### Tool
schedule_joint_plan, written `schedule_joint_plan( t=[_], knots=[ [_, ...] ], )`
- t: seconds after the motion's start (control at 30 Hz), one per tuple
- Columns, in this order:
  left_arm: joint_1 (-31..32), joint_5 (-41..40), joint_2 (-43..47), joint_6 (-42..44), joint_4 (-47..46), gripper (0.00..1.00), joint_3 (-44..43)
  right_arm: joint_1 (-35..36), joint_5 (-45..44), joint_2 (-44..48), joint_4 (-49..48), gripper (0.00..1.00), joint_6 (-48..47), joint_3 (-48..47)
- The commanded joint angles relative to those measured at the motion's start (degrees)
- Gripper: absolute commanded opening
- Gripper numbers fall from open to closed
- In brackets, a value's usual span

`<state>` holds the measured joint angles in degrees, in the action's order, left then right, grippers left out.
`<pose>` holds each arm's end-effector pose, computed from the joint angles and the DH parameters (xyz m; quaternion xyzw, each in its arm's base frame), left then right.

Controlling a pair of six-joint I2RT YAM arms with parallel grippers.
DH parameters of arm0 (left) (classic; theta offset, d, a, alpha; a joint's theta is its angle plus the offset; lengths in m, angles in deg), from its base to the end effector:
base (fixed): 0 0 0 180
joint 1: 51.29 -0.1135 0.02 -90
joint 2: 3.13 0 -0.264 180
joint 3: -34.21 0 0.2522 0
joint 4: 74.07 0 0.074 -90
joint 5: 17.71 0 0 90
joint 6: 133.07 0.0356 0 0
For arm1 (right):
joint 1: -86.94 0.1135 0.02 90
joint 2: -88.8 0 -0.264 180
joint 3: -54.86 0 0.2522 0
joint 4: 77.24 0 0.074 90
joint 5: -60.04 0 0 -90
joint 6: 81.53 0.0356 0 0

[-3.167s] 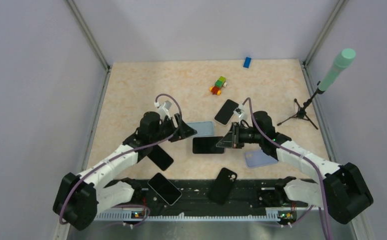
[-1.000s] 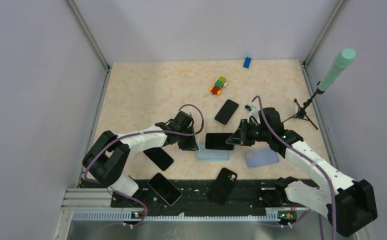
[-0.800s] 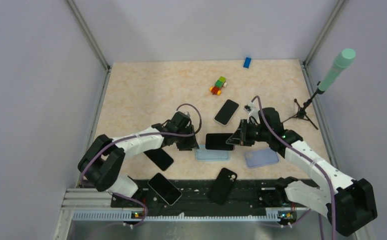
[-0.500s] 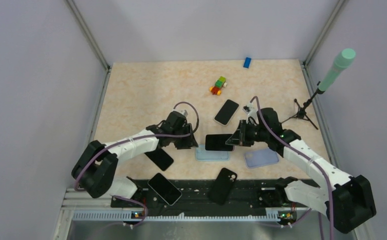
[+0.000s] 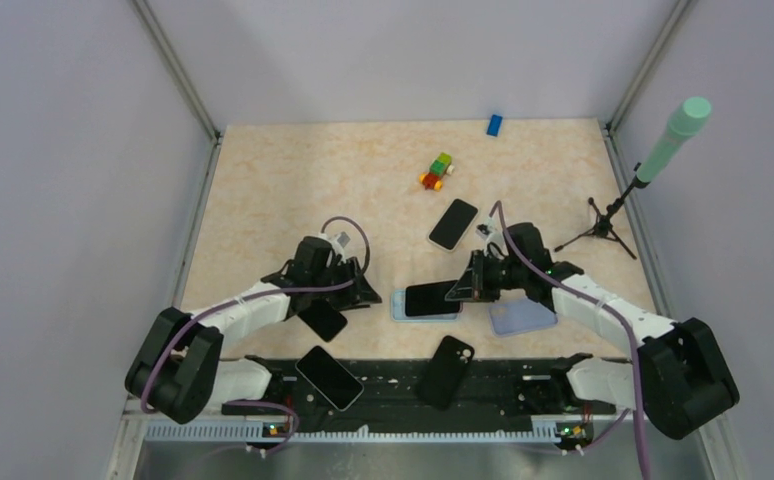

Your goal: Put the phone into the phone case

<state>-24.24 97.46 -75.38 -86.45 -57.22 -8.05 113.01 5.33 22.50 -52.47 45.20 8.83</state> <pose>0.1985 -0.1184 0.1614 -0.0496 0.9097 -0.3725 0.1764 0.1915 0.1166 0.1949 -0.0336 0.8875 0.4289 0.1651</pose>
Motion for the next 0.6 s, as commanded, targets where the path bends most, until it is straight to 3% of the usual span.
schedule_joint_plan(
  t=[0.0,0.57],
  knots=[
    [-0.2,6.6,0.9,-0.7,-8.4,0.42,2.3,-0.5,4.1,-2.2,-7.0,0.00,2.3,-0.2],
    [0.0,9.1,-7.8,-2.3,-13.7,0.41,2.5,-0.5,5.0,-13.5,-3.8,0.00,0.9,-3.6]
  ],
)
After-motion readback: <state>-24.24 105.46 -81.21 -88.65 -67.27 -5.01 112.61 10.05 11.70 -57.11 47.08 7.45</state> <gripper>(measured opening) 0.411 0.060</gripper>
